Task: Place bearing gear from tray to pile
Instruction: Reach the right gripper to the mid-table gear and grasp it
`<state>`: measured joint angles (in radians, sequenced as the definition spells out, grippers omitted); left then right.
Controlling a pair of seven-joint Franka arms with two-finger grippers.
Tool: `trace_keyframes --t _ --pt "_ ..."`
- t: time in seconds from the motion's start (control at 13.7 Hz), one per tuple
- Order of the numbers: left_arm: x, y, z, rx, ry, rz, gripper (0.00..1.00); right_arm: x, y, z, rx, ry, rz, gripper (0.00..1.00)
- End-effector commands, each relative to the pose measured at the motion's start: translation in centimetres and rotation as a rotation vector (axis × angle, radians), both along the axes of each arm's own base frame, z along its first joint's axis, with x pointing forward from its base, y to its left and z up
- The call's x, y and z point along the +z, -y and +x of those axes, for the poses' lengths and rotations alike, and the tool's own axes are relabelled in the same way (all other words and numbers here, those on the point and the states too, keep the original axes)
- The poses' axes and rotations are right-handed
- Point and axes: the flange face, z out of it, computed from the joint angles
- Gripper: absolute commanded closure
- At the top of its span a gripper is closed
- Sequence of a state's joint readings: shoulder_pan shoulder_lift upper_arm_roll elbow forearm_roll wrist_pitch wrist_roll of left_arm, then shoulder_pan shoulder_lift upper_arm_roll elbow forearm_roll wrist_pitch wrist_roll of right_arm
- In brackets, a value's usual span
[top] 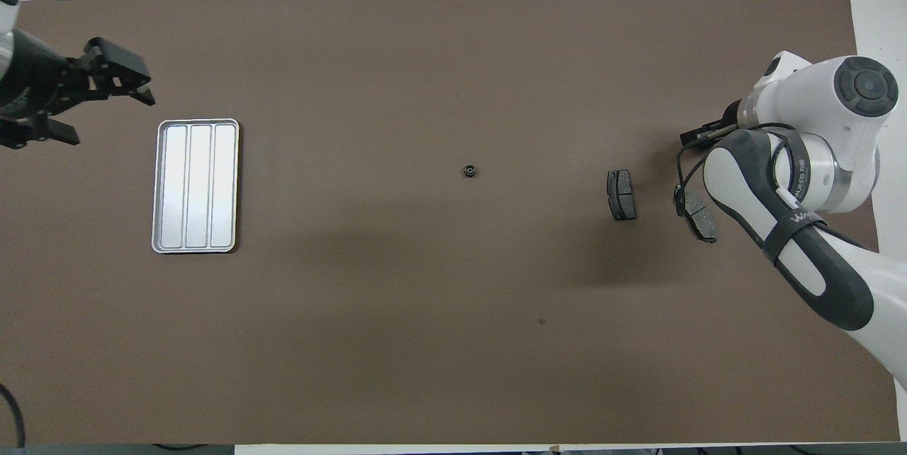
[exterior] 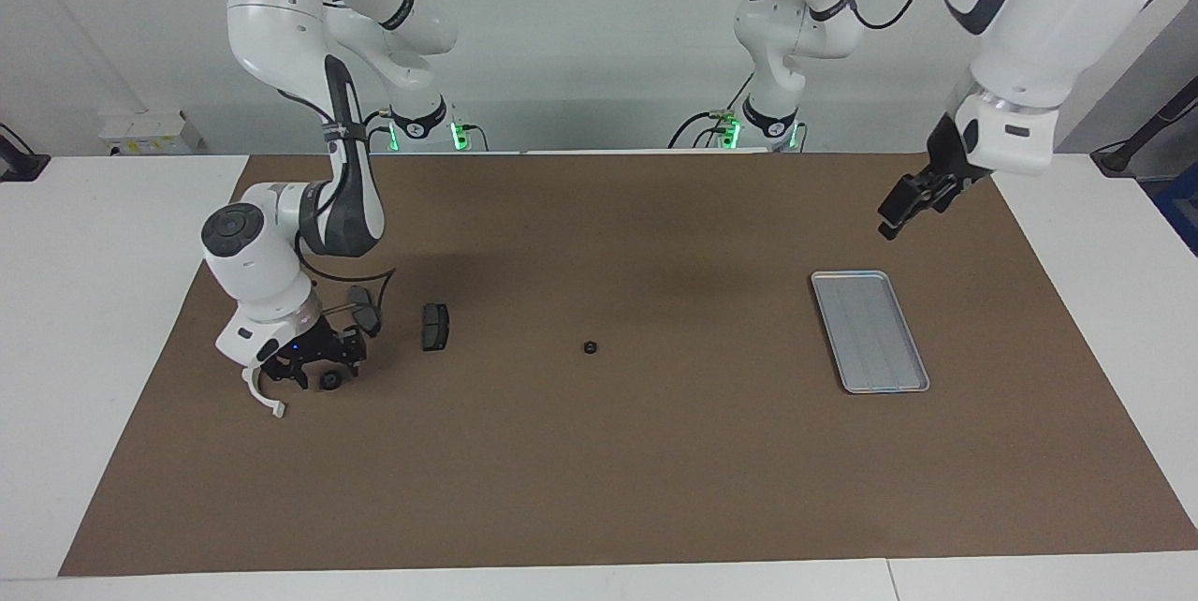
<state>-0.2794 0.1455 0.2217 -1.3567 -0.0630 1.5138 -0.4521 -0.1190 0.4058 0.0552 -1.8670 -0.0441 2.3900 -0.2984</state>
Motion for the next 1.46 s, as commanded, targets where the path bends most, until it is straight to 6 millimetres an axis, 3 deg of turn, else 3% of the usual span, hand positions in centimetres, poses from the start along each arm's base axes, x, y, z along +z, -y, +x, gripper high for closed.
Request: trace_keyframes --t 0.0,0.22,0.37,0.51,0.88,1.03,1.24,1.39 --pt "0.0 -1.6 -1.3 -0.052 -0.018 0.006 0.0 3.1 -2.5 1.0 -0.021 0.023 0.008 0.17" --pt "1.6 -5.7 -2.4 -0.093 -0.011 0.019 0.0 7.7 -7.6 2.9 -0.06 0.032 -0.017 0.17" --pt "2.3 -6.8 -3.2 -0.129 -0.014 0.011 0.0 8.9 -12.0 3.6 -0.105 0.05 -0.051 0.17" --pt "2.8 -6.7 -4.1 -0.139 -0.03 0.008 0.0 9.0 -16.5 2.9 -0.148 0.049 -0.042 0.17" --pt "2.3 -5.7 -6.2 -0.183 -0.07 -0.002 0.0 8.9 -30.8 0.2 -0.239 0.034 -0.025 0.1" --pt "1.9 -5.8 -6.1 -0.181 -0.065 -0.003 0.0 8.4 -35.8 -2.1 -0.244 0.018 -0.029 0.02" --pt "1.7 -5.7 -6.0 -0.184 -0.067 -0.003 0.0 7.5 -39.9 -4.1 -0.269 0.014 -0.017 0.01" --pt "1.7 -5.7 -6.0 -0.179 -0.065 -0.003 0.0 6.1 -41.0 -4.5 -0.262 0.006 -0.009 0.01"
